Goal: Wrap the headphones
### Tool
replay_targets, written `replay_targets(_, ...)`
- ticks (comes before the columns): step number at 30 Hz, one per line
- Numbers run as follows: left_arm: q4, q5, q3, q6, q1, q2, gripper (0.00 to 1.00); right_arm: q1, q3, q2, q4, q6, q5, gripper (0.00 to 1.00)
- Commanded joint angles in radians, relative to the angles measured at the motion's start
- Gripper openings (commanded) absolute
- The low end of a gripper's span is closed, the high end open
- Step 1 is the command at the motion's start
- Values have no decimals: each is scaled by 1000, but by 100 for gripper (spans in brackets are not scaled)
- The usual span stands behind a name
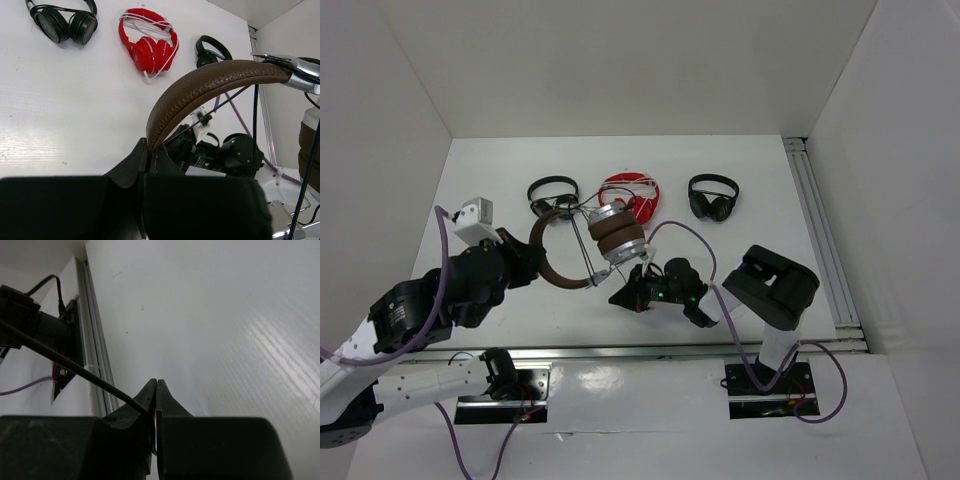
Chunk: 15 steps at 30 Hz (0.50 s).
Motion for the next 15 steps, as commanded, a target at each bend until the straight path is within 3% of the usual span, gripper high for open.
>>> replay_targets(1, 92, -66, 61, -78, -5, -36, 0, 20, -35, 63, 144, 17, 30, 8)
replay_targets(15, 32, -99, 89, -98, -5, -36, 0, 39, -64, 151, 214, 31, 30, 15)
